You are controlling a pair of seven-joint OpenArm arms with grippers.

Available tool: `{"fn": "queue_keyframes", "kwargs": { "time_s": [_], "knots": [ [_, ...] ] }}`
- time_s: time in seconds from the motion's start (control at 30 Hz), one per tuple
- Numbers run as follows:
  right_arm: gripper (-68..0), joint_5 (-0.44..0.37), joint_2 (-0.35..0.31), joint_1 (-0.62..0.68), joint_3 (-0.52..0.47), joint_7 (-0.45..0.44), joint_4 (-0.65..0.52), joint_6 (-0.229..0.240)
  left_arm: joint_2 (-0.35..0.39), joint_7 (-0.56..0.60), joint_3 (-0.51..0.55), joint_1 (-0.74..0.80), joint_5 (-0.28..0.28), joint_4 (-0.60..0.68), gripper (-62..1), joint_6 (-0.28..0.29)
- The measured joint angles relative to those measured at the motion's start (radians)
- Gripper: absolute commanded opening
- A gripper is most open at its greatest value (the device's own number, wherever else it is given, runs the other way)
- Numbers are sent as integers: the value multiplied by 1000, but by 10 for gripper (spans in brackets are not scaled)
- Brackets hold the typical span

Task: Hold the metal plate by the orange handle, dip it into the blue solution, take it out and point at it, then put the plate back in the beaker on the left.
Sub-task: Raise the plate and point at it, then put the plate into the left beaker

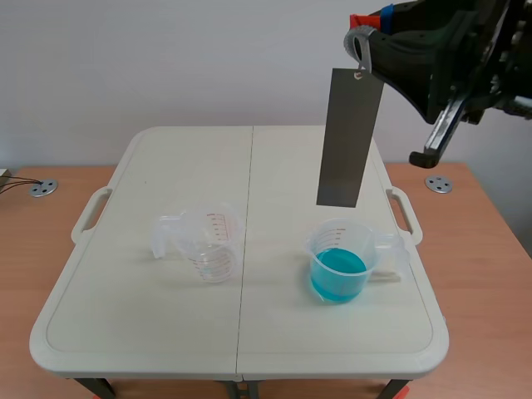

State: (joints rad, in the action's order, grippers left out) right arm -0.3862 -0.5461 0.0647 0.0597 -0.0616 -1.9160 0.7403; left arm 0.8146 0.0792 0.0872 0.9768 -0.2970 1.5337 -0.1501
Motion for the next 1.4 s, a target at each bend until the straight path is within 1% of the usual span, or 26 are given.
{"fn": "queue_keyframes", "kwargs": {
  "time_s": [0.17,0.37,0.5,0.57,0.63,0.77,0.93,1.0,1.23,1.3,1.4],
  "knots": [
    [-662,-1,0,0,0,0,0,0,-92,0,-2,10,1,-67,-582,41],
    [-662,-4,0,-14,6,0,0,0,-183,0,-5,10,9,-153,-582,157],
    [-662,-4,0,-55,30,1,0,0,-230,0,-8,9,35,-206,-582,232],
    [-662,-4,0,-77,44,6,0,0,-249,0,-9,9,36,-227,-582,258],
    [-662,-4,0,-96,63,9,0,0,-269,1,-9,9,57,-245,-582,283],
    [-662,-4,0,-134,105,19,0,0,-299,1,-28,9,61,-271,-582,304],
    [-662,-4,0,-195,167,23,14,0,-302,1,-110,9,61,-277,-582,308],
    [-662,-5,8,-224,191,43,31,0,-302,1,-142,9,61,-277,-582,308],
    [-662,-4,74,-322,275,97,114,0,-302,-1,-219,-19,61,-275,-582,312],
    [-662,-4,93,-346,300,98,135,0,-302,-46,-242,-42,59,-275,-582,313],
    [-662,-4,118,-386,336,126,166,0,-302,-82,-258,-61,58,-274,-582,315]
  ]
}}
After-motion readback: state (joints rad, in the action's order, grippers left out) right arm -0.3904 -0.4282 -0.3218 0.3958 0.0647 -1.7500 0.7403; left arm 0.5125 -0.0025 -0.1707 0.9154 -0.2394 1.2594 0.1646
